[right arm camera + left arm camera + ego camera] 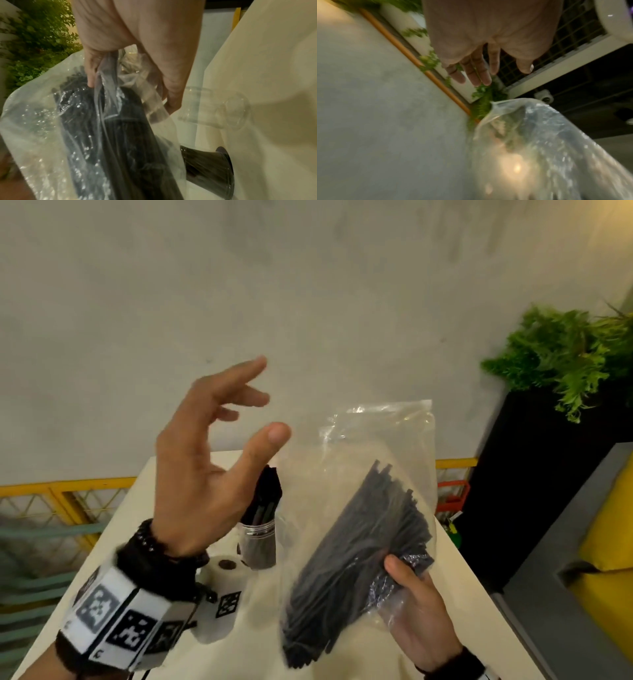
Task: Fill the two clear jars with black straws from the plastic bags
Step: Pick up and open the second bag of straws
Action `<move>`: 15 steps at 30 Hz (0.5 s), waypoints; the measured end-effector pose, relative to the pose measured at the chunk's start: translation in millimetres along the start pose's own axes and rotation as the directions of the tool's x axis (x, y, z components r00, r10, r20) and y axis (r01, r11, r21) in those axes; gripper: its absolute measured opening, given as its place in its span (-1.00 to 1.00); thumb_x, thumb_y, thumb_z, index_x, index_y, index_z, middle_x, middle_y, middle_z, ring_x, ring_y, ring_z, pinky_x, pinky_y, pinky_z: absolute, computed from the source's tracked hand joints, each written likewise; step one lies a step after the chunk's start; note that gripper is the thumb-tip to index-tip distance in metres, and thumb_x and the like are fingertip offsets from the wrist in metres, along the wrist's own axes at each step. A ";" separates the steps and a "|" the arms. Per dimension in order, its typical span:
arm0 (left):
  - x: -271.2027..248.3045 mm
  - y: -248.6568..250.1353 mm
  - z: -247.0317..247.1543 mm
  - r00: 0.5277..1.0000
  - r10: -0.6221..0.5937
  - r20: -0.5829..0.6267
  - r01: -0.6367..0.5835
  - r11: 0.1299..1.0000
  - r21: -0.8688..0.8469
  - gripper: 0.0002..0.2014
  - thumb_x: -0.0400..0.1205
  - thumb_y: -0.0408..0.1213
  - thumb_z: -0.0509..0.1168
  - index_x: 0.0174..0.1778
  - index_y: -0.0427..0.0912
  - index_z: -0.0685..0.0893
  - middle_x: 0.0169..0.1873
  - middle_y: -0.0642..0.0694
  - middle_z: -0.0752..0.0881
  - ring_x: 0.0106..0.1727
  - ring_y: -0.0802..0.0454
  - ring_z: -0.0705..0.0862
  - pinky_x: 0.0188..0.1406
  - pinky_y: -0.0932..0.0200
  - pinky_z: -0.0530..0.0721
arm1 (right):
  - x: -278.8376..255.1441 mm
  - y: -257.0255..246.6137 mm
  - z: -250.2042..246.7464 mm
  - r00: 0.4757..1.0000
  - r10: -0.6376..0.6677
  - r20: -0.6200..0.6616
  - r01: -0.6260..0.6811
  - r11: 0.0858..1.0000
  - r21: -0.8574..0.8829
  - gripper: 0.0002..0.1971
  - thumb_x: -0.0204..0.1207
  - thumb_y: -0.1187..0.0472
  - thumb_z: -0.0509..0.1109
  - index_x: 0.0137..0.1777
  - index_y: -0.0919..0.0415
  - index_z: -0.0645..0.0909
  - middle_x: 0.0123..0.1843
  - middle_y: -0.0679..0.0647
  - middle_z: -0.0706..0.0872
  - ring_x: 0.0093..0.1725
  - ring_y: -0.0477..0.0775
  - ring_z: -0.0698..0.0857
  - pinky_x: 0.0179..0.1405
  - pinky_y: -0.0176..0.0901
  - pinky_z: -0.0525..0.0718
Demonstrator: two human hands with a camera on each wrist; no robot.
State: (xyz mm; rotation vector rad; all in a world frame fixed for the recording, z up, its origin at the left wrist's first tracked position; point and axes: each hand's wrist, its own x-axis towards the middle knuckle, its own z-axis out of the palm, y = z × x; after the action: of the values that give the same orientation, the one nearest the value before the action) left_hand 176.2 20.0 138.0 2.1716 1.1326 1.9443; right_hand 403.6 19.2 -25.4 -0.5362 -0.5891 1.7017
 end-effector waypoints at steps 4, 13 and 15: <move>-60.9 -41.5 -27.5 0.825 -0.525 0.210 0.551 0.829 -0.091 -0.18 0.31 0.33 0.47 0.43 -0.01 0.51 0.21 0.00 0.70 0.29 0.14 0.67 0.41 -0.25 0.56 | 8.8 -9.6 2.4 0.999 0.026 0.047 -0.027 1.000 0.010 -0.22 -0.29 0.17 0.90 0.08 0.11 0.86 0.19 0.28 0.83 0.06 0.27 0.86 -0.17 0.08 0.85; -119.9 -17.5 36.6 0.474 -0.593 0.650 0.865 0.453 -0.217 -0.04 0.24 -0.64 0.63 0.54 -0.25 0.33 0.17 0.13 0.82 0.20 0.22 0.78 0.08 0.35 0.73 | 11.8 29.1 65.3 0.984 0.167 0.054 -0.109 0.823 -0.557 -0.18 0.25 -0.52 0.42 0.52 -0.24 0.46 0.50 -0.18 0.63 0.38 -0.18 0.68 0.46 0.04 0.62; -127.1 -18.8 39.4 0.473 -0.676 0.564 0.876 0.427 -0.223 -0.13 0.25 -0.78 0.57 0.46 -0.37 0.37 -0.07 0.09 0.89 -0.04 0.21 0.85 -0.16 0.38 0.76 | 5.8 24.8 81.0 0.984 0.156 0.086 -0.074 0.798 -0.598 -0.48 0.46 -0.41 0.13 0.42 -0.43 0.18 0.38 -0.56 0.38 0.22 -0.70 0.53 0.27 -0.57 0.56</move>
State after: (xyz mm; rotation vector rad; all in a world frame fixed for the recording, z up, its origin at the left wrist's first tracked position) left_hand 205.7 -13.8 11.4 1.2350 1.1106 1.0886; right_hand 332.4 12.6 20.5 -0.9233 -1.2301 1.6596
